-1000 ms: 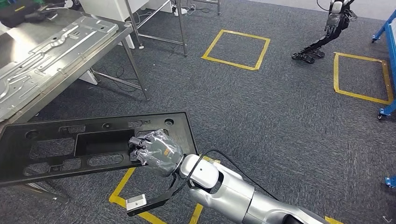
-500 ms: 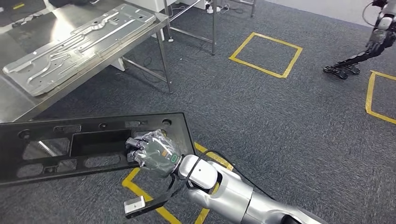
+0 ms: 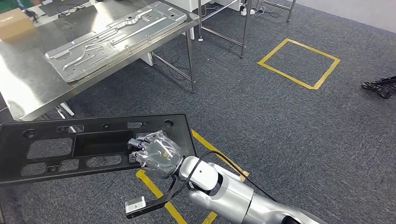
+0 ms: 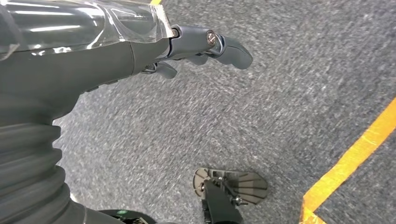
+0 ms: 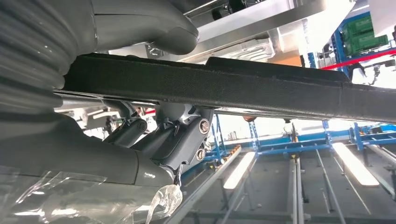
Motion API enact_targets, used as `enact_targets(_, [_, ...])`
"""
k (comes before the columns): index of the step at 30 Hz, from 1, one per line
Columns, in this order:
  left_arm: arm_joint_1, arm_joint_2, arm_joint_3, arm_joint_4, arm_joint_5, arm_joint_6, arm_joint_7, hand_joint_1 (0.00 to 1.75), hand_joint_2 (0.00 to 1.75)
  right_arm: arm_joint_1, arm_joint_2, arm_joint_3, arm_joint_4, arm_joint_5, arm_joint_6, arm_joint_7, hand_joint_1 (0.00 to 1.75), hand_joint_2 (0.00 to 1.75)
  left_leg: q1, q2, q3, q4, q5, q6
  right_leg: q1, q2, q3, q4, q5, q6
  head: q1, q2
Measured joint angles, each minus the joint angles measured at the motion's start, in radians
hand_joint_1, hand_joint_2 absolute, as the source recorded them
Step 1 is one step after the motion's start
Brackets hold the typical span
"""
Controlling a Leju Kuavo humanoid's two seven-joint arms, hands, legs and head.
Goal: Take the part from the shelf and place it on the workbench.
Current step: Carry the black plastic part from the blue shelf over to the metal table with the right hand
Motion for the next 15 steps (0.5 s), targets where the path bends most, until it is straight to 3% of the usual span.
enact_targets(2, [-0.002, 0.000, 0.002, 0.000, -0.007, 0.000, 0.001, 0.00, 1.75, -0.002, 0.000, 0.000, 0.000, -0.002, 0.002, 0.002, 1.75, 1.75, -0.002, 0.055, -0.055, 0.114, -0.056, -0.008, 0.002, -0.019, 0.001, -0.001, -0.001, -0.008, 0.000, 0.000])
enact_targets(4, [-0.004, -0.001, 0.005, 0.000, -0.013, 0.000, 0.001, 0.00, 1.75, -0.003, -0.001, 0.001, 0.000, -0.005, 0.009, 0.004, 1.75, 1.75, 0.000, 0.075, -0.120, 0.249, -0.107, -0.012, 0.006, -0.038, 0.001, 0.000, -0.004, -0.013, 0.000, 0.000])
enact_targets(6, [-0.001, -0.001, 0.009, 0.000, -0.017, 0.000, -0.001, 0.00, 1.75, -0.002, -0.002, 0.002, 0.000, -0.009, 0.018, 0.006, 1.75, 1.75, 0.001, 0.078, -0.137, 0.278, -0.100, -0.010, 0.009, -0.052, 0.002, 0.000, -0.006, -0.015, 0.000, 0.000])
enact_targets(7, [0.000, -0.001, 0.011, 0.000, -0.019, 0.000, -0.002, 0.00, 1.75, -0.003, -0.002, 0.003, 0.000, -0.010, 0.020, 0.006, 1.75, 1.75, 0.000, 0.079, -0.115, 0.231, -0.071, -0.007, 0.010, -0.056, 0.003, 0.000, -0.007, -0.015, 0.000, 0.000])
enact_targets(8, [0.000, -0.001, 0.014, 0.000, -0.022, 0.000, -0.003, 0.00, 1.75, -0.004, -0.002, 0.003, 0.000, -0.011, 0.021, 0.006, 1.75, 1.75, -0.001, 0.080, -0.078, 0.155, -0.033, -0.001, 0.011, -0.059, 0.005, 0.000, -0.008, -0.014, 0.000, 0.000])
enact_targets(10, [-0.002, -0.001, 0.021, 0.000, -0.027, 0.000, -0.003, 0.00, 1.75, -0.009, -0.001, 0.003, -0.001, -0.012, 0.021, 0.006, 1.75, 1.75, -0.009, 0.090, -0.008, 0.013, 0.015, 0.010, 0.014, -0.063, 0.008, -0.004, -0.009, -0.011, 0.000, 0.000])
enact_targets(11, [-0.003, -0.001, 0.025, 0.000, -0.030, 0.000, -0.002, 0.00, 1.75, -0.012, -0.001, 0.003, -0.001, -0.012, 0.021, 0.006, 1.75, 1.75, -0.013, 0.093, 0.009, -0.020, 0.022, 0.014, 0.014, -0.064, 0.008, -0.006, -0.008, -0.007, 0.000, 0.000])
enact_targets(13, [-0.001, -0.001, 0.028, 0.000, -0.035, 0.000, 0.000, 0.00, 1.75, -0.014, -0.001, 0.004, -0.002, -0.012, 0.021, 0.007, 1.75, 1.75, -0.021, 0.093, 0.015, -0.033, 0.020, 0.017, 0.015, -0.065, 0.009, -0.012, -0.004, 0.001, 0.000, 0.000])
enact_targets(15, [0.001, -0.001, 0.032, 0.000, -0.043, 0.000, 0.003, 0.00, 1.75, -0.015, 0.000, 0.004, -0.002, -0.014, 0.021, 0.009, 1.75, 1.75, -0.018, 0.089, 0.021, -0.041, 0.025, 0.024, 0.016, -0.064, 0.009, -0.011, -0.009, 0.011, 0.000, 0.000])
